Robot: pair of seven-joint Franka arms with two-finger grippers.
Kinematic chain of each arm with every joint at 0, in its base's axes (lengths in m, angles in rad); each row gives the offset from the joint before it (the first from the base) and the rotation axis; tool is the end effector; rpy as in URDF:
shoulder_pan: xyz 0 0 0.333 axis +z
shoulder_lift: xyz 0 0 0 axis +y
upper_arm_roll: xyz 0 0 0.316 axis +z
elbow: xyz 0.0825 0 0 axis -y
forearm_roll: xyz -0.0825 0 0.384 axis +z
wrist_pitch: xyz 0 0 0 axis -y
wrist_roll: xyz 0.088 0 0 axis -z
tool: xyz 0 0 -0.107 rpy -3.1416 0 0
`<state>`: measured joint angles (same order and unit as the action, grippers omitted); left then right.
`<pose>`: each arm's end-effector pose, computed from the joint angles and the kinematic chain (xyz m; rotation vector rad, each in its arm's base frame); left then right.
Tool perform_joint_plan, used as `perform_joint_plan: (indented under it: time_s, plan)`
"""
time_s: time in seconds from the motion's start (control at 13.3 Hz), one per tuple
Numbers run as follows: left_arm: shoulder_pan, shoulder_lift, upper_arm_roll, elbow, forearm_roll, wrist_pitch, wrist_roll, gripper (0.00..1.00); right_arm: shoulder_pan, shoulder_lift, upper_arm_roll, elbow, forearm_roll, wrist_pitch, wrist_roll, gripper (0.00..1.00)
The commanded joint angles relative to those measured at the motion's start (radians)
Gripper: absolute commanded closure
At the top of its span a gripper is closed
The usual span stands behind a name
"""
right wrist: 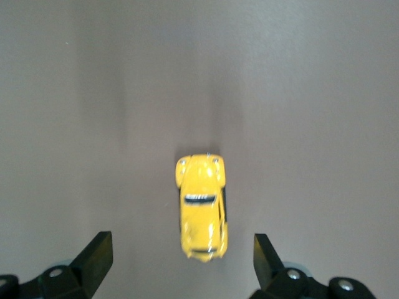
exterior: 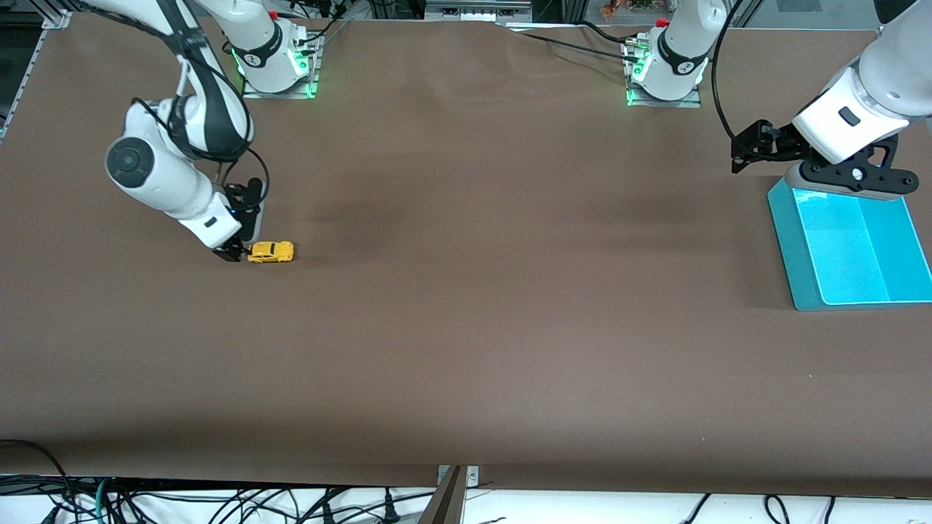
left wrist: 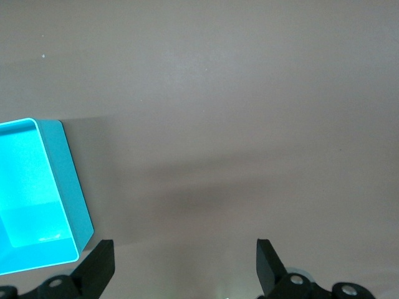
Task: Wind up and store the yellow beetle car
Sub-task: 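Move the right gripper down over the yellow beetle car, then close the right gripper on the yellow car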
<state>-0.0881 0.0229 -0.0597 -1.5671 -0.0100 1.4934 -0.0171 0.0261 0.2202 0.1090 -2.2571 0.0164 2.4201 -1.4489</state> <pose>0.5464 -0.0821 0.6072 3.1278 -0.2052 -0.1524 0.5281 0.0722 0.2607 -2.1794 -2.1764 0.0361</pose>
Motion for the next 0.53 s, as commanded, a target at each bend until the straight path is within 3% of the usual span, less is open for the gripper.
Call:
perform_joint_plan:
  time_s: [0.0, 0.3, 0.45]
  plan:
    - [0.001, 0.006, -0.002, 0.021, -0.004, -0.009, -0.009, 0.00, -0.015, 0.060, 0.020, 0.001, 0.010, 0.077, -0.070, 0.00]
    - [-0.001, 0.006, -0.003, 0.021, -0.004, -0.010, -0.010, 0.00, -0.041, 0.068, 0.020, -0.047, 0.013, 0.148, -0.125, 0.01]
    - [0.001, 0.005, -0.003, 0.021, -0.004, -0.012, -0.010, 0.00, -0.052, 0.082, 0.020, -0.050, 0.013, 0.166, -0.134, 0.06]
